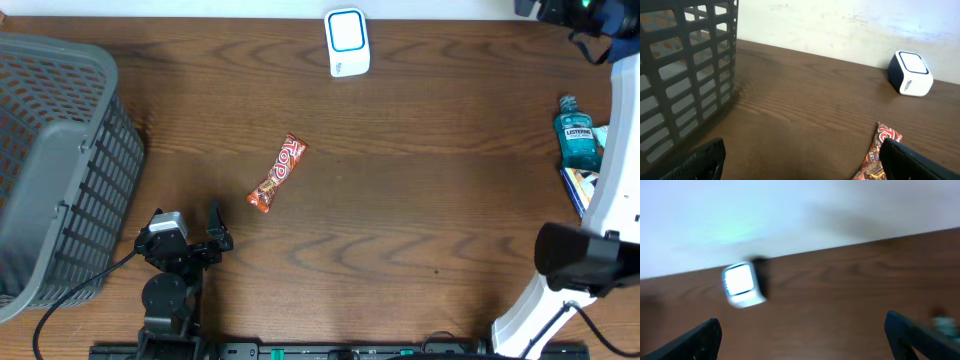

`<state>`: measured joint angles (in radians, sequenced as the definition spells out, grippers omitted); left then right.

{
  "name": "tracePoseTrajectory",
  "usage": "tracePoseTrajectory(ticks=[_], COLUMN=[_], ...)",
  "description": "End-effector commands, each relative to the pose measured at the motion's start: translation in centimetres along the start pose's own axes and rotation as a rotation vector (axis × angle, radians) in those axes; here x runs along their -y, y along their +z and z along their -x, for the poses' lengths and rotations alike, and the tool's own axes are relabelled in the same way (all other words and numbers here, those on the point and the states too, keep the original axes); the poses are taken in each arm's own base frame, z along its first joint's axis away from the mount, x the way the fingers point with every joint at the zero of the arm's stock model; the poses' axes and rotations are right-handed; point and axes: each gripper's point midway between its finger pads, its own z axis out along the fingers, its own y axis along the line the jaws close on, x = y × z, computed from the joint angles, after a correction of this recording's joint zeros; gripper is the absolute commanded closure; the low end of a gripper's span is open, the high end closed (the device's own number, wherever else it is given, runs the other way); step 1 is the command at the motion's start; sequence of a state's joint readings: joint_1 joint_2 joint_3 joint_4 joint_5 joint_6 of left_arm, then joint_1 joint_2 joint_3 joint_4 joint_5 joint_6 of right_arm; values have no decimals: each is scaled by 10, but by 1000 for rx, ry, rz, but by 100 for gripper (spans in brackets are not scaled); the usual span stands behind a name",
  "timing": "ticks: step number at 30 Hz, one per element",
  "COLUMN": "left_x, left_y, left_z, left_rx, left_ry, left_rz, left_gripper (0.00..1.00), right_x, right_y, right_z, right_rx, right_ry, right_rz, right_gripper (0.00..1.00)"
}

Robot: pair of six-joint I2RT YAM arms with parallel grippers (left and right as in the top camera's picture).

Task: Scan the item barcode
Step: 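Carry the mouthwash to the right table edge and release it, then reach the right gripper to the red chocolate bar and grasp it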

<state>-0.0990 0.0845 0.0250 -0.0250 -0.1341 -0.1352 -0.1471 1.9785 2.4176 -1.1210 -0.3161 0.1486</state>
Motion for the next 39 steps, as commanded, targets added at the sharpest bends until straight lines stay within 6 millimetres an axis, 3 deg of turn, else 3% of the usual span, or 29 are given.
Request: tracePoseTrajectory(ticks=[1,4,8,12,16,29,39], left_x=[-7,-7,-7,-7,-7,-7,-7], left_y=[1,1,1,1,1,1,1], left_z=[-17,-17,-17,-17,-17,-17,-17], left_rx=[-49,-49,-49,-49,-49,-49,-49], left_ry=[2,2,2,1,2,2,2], left_rz=[31,31,31,31,31,31,31], left_gripper=[2,2,2,2,2,2,2], right_x=[-41,-60,-100,-138,-163,-194,-201], right_y=[-19,-28,-34,-36,-34,-31,-33], right_z=[-4,-9,-22,-39,-51,-72,-88], right_rx=[-11,-20,-55,-103,-123,-149,-204], right_ry=[11,-8,-45,-87,-132,-202,-211], right_rz=[141,167,270,350,361,342,348], right_gripper=[1,1,1,1,1,1,1])
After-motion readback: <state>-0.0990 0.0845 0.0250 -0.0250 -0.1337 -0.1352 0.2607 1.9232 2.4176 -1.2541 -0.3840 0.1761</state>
